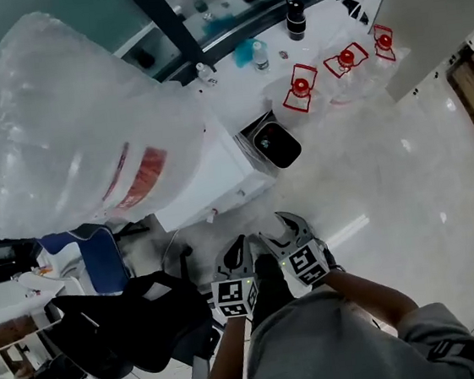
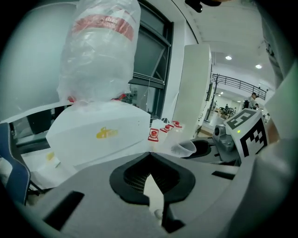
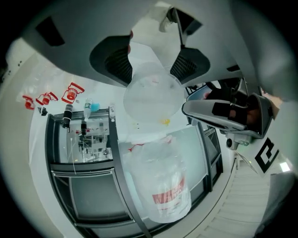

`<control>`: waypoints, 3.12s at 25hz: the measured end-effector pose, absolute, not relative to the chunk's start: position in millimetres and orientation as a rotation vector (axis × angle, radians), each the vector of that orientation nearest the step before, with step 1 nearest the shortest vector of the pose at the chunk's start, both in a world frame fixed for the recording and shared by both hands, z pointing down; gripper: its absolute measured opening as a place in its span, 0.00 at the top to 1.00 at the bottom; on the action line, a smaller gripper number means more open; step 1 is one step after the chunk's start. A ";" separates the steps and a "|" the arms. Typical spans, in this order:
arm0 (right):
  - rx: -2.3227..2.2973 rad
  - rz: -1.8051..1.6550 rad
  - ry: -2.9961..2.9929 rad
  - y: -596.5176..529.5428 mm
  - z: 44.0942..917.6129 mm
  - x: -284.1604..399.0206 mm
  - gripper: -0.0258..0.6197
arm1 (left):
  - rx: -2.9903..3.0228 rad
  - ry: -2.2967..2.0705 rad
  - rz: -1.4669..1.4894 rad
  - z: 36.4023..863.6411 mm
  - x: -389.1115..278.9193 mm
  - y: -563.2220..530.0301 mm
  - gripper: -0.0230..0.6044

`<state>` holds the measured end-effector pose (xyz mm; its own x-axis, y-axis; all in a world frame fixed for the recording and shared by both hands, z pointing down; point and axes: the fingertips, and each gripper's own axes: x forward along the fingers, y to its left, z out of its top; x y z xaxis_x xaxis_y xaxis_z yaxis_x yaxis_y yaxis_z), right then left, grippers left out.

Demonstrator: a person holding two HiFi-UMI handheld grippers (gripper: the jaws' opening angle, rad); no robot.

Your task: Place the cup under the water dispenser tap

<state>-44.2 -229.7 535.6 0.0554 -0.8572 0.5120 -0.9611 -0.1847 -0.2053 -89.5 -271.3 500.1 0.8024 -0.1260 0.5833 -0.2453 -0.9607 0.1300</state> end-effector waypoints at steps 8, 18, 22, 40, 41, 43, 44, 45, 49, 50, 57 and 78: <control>2.254 0.841 -1.665 -244.1 566.9 -52.2 0.57 | 2.801 -0.036 0.901 532.6 -87.7 -291.2 0.95; 2.438 0.825 -1.442 -249.5 616.4 -60.5 0.57 | 2.840 0.245 0.913 582.5 -86.9 -306.9 0.95; 2.470 0.839 -1.405 -246.0 631.8 -60.0 0.57 | 2.840 0.294 0.937 602.6 -88.3 -309.6 0.95; 2.443 0.798 -1.431 -267.2 721.5 -27.2 0.57 | 2.857 0.277 0.984 662.4 -76.4 -310.7 0.95; 2.447 0.805 -1.436 -269.5 727.4 -27.2 0.57 | 2.856 0.273 0.989 667.1 -76.3 -311.7 0.95; 2.441 0.804 -1.450 -274.9 739.2 -27.6 0.57 | 2.856 0.271 0.998 676.4 -75.8 -313.4 0.95; 2.433 0.800 -1.458 -278.1 745.4 -27.9 0.57 | 2.857 0.272 1.001 681.1 -75.5 -314.1 0.95; 2.425 0.796 -1.466 -281.5 751.8 -28.4 0.57 | 2.857 0.272 1.003 685.7 -75.3 -315.2 0.95; 2.388 0.782 -1.499 -296.6 777.2 -32.8 0.57 | 2.863 0.272 1.005 702.7 -74.8 -323.3 0.95; 2.378 0.777 -1.508 -300.3 782.9 -34.2 0.57 | 2.867 0.274 1.008 706.3 -74.8 -325.6 0.95; 2.353 0.759 -1.545 -325.0 814.7 -32.9 0.57 | 2.874 0.290 1.032 727.9 -79.1 -331.2 0.95; 2.239 0.769 -1.618 -363.3 870.1 -26.5 0.57 | 2.875 0.272 1.045 756.7 -88.9 -347.5 0.95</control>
<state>-26.5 -363.3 870.1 0.2342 -0.7919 0.5639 -0.9372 -0.3381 -0.0856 -88.9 -347.5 756.7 0.7528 0.1899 0.6302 0.1418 -0.9818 0.1264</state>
